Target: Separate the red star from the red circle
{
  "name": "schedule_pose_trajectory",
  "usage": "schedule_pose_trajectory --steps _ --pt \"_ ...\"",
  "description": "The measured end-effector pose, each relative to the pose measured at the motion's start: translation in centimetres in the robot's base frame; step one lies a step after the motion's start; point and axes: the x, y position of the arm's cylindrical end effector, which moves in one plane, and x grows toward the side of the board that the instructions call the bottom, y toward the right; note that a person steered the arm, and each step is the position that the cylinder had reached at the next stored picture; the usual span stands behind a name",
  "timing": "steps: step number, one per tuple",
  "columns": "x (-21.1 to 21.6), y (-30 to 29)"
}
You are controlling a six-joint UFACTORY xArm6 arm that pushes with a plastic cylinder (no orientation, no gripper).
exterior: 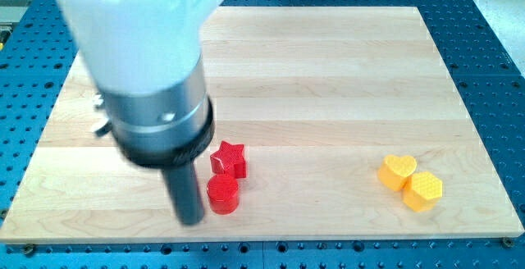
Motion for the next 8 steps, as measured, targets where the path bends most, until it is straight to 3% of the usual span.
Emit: schedule_pose_trajectory --steps 1,2,4,5,6,8 --pt "-0.3 2.1" --pt "-4.7 2.8" --pt "0.2 3.5" --pt "-2.1 7.0" --pt "-6.0 6.0" --pt "-9.7 1.8"
